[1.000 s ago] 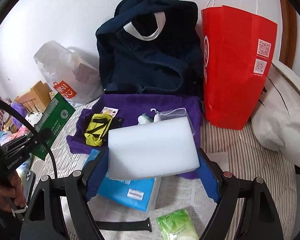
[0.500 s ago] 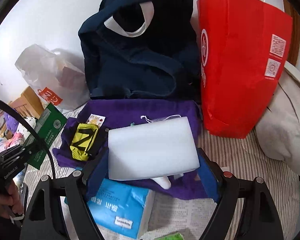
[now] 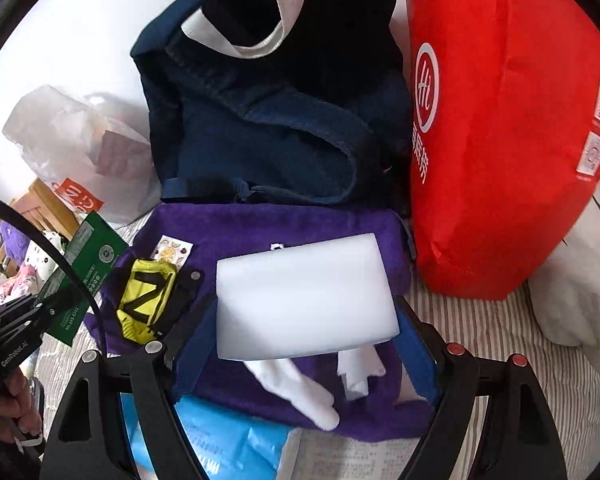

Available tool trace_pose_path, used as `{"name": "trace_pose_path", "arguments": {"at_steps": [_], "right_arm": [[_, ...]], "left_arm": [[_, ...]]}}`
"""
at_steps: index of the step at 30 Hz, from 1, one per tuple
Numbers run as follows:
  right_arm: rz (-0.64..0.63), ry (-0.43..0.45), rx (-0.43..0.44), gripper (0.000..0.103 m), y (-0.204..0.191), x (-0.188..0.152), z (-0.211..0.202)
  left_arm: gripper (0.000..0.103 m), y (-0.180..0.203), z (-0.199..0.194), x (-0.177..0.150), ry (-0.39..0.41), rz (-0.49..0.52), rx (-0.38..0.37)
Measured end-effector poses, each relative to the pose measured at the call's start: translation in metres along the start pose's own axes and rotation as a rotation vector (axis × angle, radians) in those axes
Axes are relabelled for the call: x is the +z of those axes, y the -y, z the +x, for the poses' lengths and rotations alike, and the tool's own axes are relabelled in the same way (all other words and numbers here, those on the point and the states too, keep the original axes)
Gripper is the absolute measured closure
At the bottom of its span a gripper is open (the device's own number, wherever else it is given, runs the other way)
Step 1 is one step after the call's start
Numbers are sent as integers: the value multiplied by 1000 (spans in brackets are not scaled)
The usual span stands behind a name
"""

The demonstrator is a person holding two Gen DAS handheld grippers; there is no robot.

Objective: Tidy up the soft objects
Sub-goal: 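Carry the sponge over the towel with the right tool while the left holds the packet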

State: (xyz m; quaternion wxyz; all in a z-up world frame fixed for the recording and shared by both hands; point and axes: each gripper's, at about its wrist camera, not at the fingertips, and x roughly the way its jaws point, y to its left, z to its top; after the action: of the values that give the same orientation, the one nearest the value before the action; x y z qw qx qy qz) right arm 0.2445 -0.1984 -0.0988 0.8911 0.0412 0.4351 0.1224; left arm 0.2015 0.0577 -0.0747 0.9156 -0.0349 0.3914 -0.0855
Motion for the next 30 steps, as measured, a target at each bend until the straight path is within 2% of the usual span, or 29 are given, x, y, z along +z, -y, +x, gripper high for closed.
{"name": "trace_pose_path", "arguments": {"at_steps": [18,22,30], "right_arm": [[54,-35,-10,21,22,22,33],[42,-54,3,21,18,24,46],[14,-113,13,21,6,28,76]], "left_arm": [[98,-6,36,15,-48,-19,1],[98,-12,42,16,-54,-32,4],[98,-15,63,18,-89,-60,-37]]}}
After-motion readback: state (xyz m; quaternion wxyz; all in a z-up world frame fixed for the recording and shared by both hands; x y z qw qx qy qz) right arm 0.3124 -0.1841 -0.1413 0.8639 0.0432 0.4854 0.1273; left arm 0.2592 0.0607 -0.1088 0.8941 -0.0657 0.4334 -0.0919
